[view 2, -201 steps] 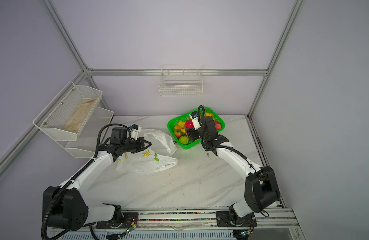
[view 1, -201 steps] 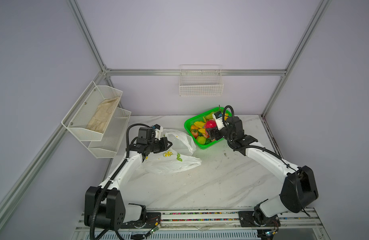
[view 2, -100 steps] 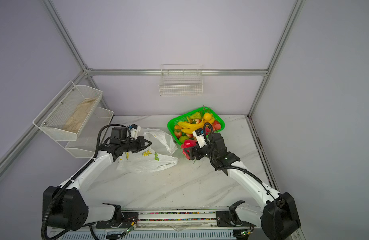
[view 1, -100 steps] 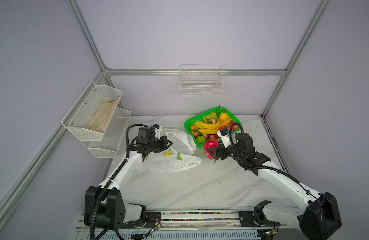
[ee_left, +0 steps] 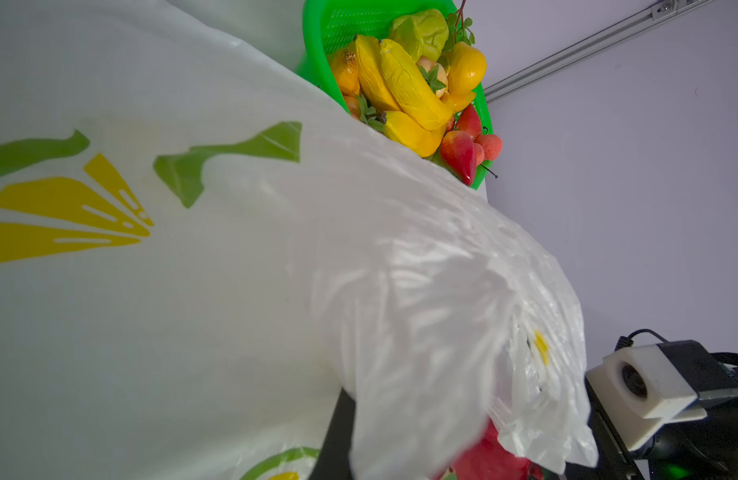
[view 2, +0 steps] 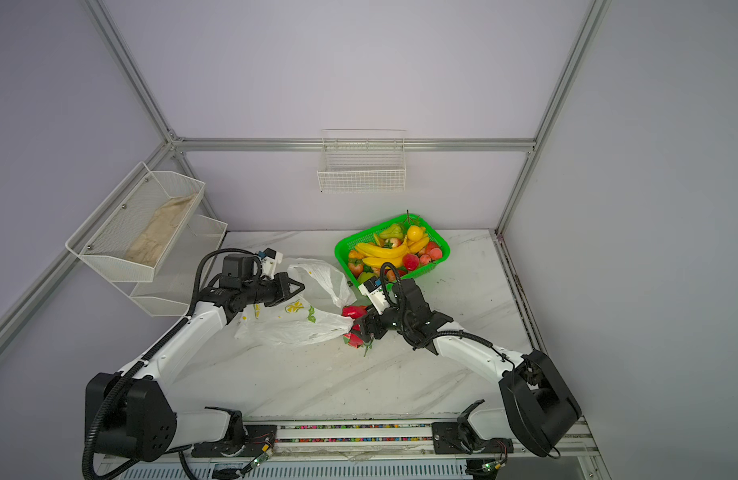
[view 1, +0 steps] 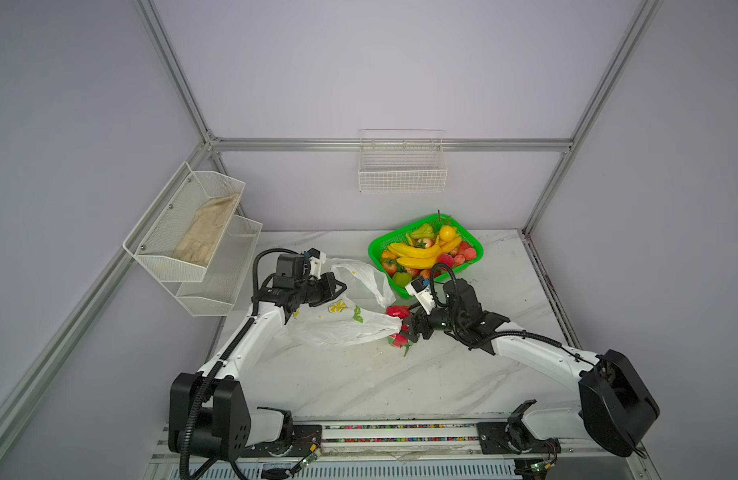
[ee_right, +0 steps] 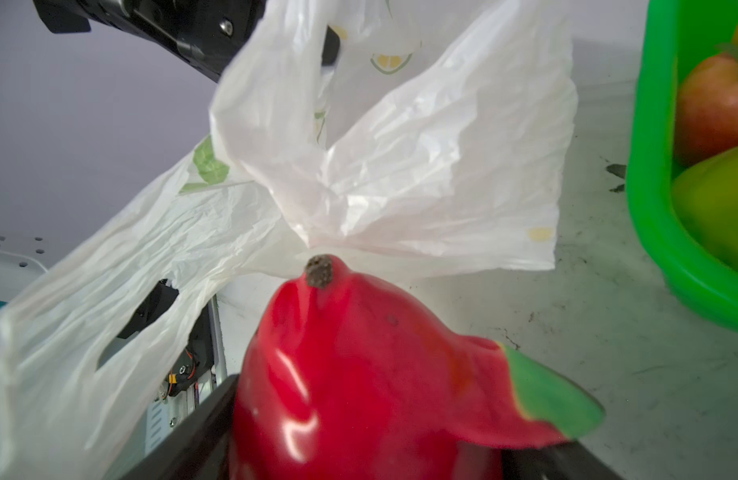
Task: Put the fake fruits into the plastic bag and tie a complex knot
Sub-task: 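Carry the dragon fruit toward the bag mouth held by the left gripper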
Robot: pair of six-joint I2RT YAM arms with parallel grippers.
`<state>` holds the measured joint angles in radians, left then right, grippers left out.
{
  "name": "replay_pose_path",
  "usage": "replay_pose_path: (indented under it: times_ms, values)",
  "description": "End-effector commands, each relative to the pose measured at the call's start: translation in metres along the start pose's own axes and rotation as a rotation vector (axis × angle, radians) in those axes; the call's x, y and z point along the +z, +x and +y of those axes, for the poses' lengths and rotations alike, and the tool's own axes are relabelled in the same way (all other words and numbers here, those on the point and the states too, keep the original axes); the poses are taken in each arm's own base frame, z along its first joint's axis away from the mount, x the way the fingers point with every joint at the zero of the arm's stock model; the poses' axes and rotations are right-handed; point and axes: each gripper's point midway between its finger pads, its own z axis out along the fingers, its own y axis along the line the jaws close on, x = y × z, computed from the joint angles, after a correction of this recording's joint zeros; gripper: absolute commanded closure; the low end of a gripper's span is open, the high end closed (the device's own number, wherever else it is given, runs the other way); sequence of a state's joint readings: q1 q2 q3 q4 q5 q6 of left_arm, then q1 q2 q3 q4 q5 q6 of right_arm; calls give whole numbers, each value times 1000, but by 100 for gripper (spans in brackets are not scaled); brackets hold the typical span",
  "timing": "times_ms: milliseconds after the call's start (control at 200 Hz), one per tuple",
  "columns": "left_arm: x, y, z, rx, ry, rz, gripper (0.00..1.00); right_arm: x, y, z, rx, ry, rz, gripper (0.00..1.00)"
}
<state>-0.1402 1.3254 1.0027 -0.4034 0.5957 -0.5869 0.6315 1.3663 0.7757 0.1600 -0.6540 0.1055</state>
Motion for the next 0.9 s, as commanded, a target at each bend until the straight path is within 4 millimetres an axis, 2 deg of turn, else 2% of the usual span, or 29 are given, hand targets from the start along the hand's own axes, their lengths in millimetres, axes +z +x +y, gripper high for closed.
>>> replay_pose_path:
  times_ms: [0, 105, 250, 540, 895]
  values:
    - [-11, -20, -36, 104, 90, -55, 100, -5, -64, 32, -107, -110, -176, 74]
    - [-9, -15, -39, 157, 95, -42, 100, -2, -79, 29, -108, -94, -202, 76]
    - [-9, -10, -42, 259, 65, -49, 100, -7, -95, 38, -111, -119, -225, 76]
    - [-10, -2, -47, 423, 3, -81, 100, -7, -110, 49, 2, -217, -195, 76]
    - [-13, 0, -45, 490, -22, -104, 100, -40, -136, 62, 20, -276, -218, 75]
